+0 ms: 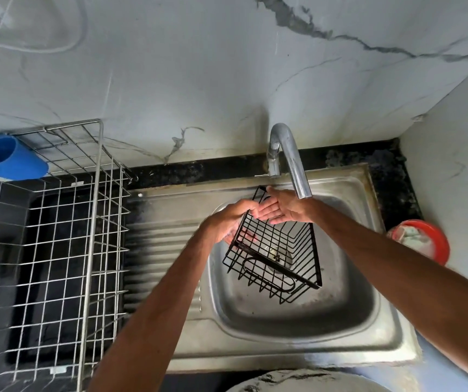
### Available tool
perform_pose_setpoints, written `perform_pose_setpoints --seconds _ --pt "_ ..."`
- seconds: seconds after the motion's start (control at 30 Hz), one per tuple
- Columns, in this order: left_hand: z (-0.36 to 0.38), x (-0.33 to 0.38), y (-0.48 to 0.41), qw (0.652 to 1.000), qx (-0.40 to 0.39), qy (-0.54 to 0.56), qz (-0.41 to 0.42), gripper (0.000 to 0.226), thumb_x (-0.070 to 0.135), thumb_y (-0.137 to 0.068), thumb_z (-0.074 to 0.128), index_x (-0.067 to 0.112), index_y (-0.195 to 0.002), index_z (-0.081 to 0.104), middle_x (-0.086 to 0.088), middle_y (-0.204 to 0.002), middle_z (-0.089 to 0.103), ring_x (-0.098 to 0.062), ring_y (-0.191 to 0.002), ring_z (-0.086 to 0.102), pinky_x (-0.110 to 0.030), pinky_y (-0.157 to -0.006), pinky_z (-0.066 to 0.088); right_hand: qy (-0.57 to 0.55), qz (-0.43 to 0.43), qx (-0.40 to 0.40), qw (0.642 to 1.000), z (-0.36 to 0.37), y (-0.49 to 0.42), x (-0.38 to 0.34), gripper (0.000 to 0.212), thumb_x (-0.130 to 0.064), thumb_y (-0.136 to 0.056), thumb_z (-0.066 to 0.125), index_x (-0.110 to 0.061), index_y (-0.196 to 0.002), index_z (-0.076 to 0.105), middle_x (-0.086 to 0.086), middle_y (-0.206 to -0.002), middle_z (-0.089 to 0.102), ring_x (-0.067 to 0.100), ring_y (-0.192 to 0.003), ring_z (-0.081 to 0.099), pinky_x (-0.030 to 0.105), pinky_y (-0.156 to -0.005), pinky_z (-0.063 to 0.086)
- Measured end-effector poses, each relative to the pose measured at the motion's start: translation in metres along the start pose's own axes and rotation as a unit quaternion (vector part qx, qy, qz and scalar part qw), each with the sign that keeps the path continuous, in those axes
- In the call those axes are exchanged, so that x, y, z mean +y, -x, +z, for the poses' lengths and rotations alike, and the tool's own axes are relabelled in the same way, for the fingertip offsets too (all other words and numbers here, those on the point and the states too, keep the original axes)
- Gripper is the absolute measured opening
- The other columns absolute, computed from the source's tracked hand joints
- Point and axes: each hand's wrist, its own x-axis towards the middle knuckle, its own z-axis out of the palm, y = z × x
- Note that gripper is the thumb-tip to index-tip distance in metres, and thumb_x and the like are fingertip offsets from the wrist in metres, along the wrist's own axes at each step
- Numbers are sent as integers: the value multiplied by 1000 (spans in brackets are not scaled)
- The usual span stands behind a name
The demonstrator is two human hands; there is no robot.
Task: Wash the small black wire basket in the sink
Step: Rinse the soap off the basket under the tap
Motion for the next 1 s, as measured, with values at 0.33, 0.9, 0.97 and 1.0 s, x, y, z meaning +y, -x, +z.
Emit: perform_pose_setpoints --seconds 0.33,0.9,0.97,1.0 --pt "14 17 2 989 112 -77 61 57 24 -84 65 19 -141 57 9 -174 12 -28 -150 32 -45 -94 34 154 38 112 981 -20 10 5 37 -18 -108 45 8 -131 57 26 -133 61 38 -125 60 43 -110 46" --pt "18 1 20 980 168 -73 75 107 26 -69 74 27 -162 21 -8 -163 36 -25 -126 46 -48 -101 46 375 -107 168 905 -9 32 16 26 -11 -101 55 -4 -124 66 11 -126 68 24 -117 64 33 -104 47" --pt "18 0 24 982 174 -43 64 101 20 -75 73 28 -160 20 -9 -154 40 -26 -118 44 -48 -94 47 421 -163 185 873 -9 32 25 29 -7 -98 57 -9 -126 66 9 -130 66 21 -123 60 29 -104 43" --pt "18 0 27 982 174 -29 61 99 20 -77 73 29 -159 20 -7 -147 41 -26 -116 44 -47 -88 49 438 -176 189 861 -8 31 30 32 -7 -96 59 -12 -127 65 8 -132 64 21 -126 58 30 -108 41"
